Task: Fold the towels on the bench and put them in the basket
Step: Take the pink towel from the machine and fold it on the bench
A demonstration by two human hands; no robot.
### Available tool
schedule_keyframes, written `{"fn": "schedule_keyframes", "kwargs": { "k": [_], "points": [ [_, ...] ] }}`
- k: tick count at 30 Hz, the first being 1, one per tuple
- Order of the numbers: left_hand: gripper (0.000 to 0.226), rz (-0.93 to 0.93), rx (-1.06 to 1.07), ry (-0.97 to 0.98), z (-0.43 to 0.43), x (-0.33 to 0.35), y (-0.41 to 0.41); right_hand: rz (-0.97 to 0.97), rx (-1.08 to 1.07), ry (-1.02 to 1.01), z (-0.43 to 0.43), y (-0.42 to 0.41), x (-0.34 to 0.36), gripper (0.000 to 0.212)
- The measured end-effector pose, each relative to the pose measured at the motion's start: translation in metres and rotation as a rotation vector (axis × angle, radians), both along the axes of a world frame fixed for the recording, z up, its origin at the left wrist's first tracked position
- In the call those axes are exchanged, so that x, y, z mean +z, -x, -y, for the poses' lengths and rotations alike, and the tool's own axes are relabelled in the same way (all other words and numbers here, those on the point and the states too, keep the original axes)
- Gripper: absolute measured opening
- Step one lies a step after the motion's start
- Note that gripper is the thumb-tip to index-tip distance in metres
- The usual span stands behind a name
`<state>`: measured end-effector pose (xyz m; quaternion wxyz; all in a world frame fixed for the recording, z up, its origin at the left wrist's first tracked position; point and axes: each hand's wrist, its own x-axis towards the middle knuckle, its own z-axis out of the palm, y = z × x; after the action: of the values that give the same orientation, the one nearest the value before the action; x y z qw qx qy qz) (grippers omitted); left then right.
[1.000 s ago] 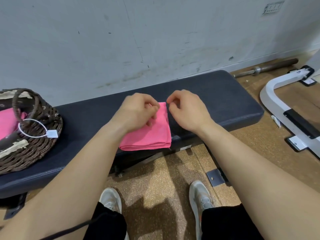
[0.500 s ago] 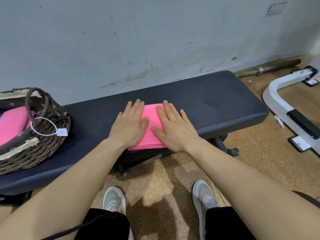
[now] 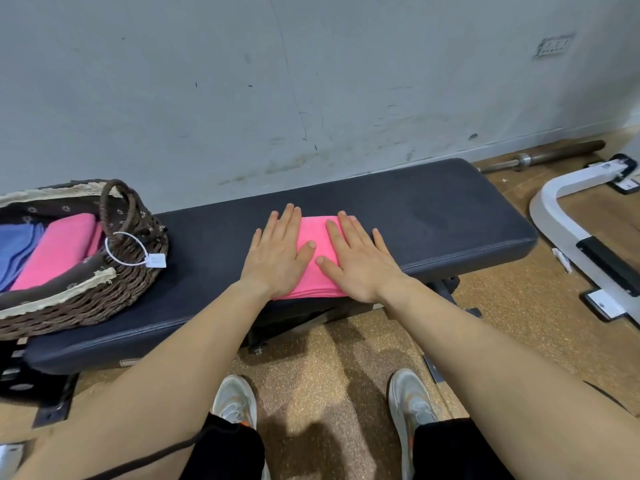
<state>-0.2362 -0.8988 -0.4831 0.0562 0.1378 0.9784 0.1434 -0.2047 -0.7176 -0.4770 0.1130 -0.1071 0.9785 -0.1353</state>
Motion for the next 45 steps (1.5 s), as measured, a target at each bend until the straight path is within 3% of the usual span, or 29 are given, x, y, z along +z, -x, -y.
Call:
{"fn": "schedule_keyframes", "kwargs": {
  "k": [4, 6, 9, 15, 19, 24, 31, 35, 40, 43, 45],
  "points": [
    [0.069, -0.04, 0.258, -0.23, -0.002, 0.02, -0.005, 0.028, 0.004, 0.018, -0.002, 0.003, 0.016, 0.081],
    [0.066, -0.033, 0.397, -0.147, 0.002, 0.032, -0.008, -0.029, 0.028, 0.042, -0.003, 0.004, 0.026, 0.078],
    [0.054, 0.149, 0.493, -0.062, 0.013, 0.036, -0.002, -0.079, 0.1, 0.051, -0.006, 0.007, 0.036, 0.073],
    [0.038, 0.352, 0.495, -0.354, 0.021, 0.045, 0.006, -0.049, 0.16, 0.073, -0.006, 0.009, 0.03, 0.069],
    [0.029, 0.464, 0.448, -0.539, 0.02, 0.058, 0.005, -0.103, 0.123, 0.148, -0.009, 0.012, 0.037, 0.052],
    [0.019, 0.421, 0.303, -0.648, 0.028, 0.068, 0.011, -0.141, -0.009, 0.366, -0.023, 0.024, 0.045, 0.054],
    [0.02, 0.448, -0.015, -0.666, 0.032, 0.079, 0.017, 0.101, -0.159, 0.592, -0.032, 0.038, 0.05, 0.065],
    [0.029, 0.479, -0.107, -0.608, 0.028, 0.084, 0.023, 0.31, -0.124, 0.709, -0.03, 0.043, 0.048, 0.054],
    [0.05, 0.384, 0.076, -0.464, 0.022, 0.078, 0.035, 0.359, -0.167, 0.76, -0.033, 0.055, 0.042, 0.041],
    [0.041, 0.521, 0.109, -0.27, 0.026, 0.071, 0.038, 0.36, -0.213, 0.706, -0.038, 0.059, 0.037, 0.036],
    [0.035, 0.517, 0.134, -0.227, 0.029, 0.069, 0.038, 0.354, -0.259, 0.665, -0.04, 0.059, 0.035, 0.035]
  ]
}}
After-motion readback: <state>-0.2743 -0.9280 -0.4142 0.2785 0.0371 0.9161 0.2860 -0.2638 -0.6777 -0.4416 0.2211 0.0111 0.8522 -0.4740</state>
